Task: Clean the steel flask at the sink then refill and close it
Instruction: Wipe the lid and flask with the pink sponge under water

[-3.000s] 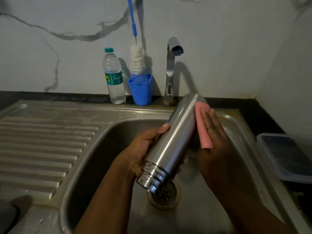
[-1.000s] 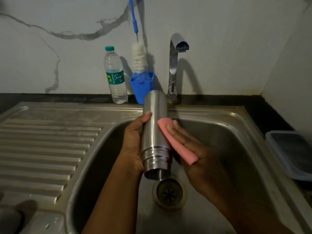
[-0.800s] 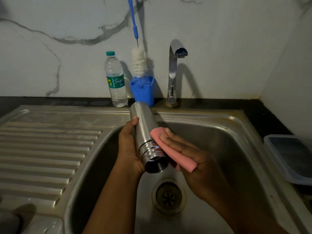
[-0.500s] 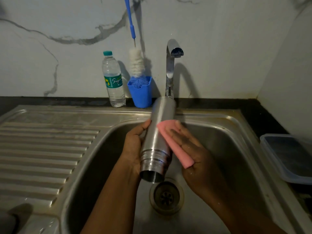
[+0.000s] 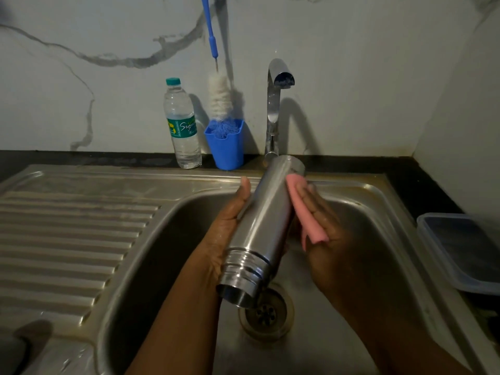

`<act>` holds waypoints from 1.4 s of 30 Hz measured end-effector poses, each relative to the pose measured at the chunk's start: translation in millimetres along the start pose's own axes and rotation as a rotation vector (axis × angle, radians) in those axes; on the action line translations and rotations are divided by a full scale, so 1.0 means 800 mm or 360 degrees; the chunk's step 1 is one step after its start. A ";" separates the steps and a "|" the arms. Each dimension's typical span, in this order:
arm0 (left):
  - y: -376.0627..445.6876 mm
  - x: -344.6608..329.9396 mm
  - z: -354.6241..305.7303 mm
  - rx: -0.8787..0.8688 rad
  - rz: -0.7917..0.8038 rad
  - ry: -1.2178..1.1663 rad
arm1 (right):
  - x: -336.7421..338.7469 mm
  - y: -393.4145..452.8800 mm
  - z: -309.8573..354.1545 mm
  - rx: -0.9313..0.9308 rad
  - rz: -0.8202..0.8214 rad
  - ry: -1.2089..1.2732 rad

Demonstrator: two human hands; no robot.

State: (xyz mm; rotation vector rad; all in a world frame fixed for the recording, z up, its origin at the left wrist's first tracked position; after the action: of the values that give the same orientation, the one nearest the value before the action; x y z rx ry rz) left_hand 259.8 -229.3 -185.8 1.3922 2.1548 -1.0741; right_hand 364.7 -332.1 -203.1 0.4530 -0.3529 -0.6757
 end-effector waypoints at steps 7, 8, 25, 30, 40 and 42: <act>-0.001 0.017 -0.013 -0.0450 -0.0371 -0.0325 | -0.026 -0.012 0.014 0.0281 0.0392 -0.0066; -0.002 0.019 -0.012 -0.0465 -0.0375 -0.0316 | -0.028 -0.014 0.013 0.0281 0.0407 -0.0074; -0.011 0.007 0.007 0.0116 0.0018 0.0601 | 0.045 0.013 -0.014 -0.0355 -0.0231 -0.0251; 0.000 0.001 0.003 -0.0155 -0.0188 0.0301 | 0.000 0.000 0.002 -0.0015 -0.0025 -0.0031; -0.009 0.011 -0.015 -0.0470 -0.0205 -0.0242 | -0.028 -0.011 0.019 0.0142 0.0577 0.0169; -0.010 0.009 -0.018 -0.0519 -0.0190 -0.0175 | -0.027 -0.010 0.023 0.0104 0.0596 0.0353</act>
State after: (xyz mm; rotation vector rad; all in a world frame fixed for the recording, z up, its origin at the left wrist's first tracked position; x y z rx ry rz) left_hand 250.7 -215.8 -177.8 1.0463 2.2329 -0.7731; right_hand 336.2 -328.3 -195.2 0.5025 -0.2406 -0.2466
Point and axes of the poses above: each hand's wrist, its own y-axis towards the middle knuckle, its own x-axis out of the back of the hand, z = x × y, the point moved 3 cm from there along y, towards the middle knuckle, and after that the axes turned 1 degree about z, right-handed, at the moved point
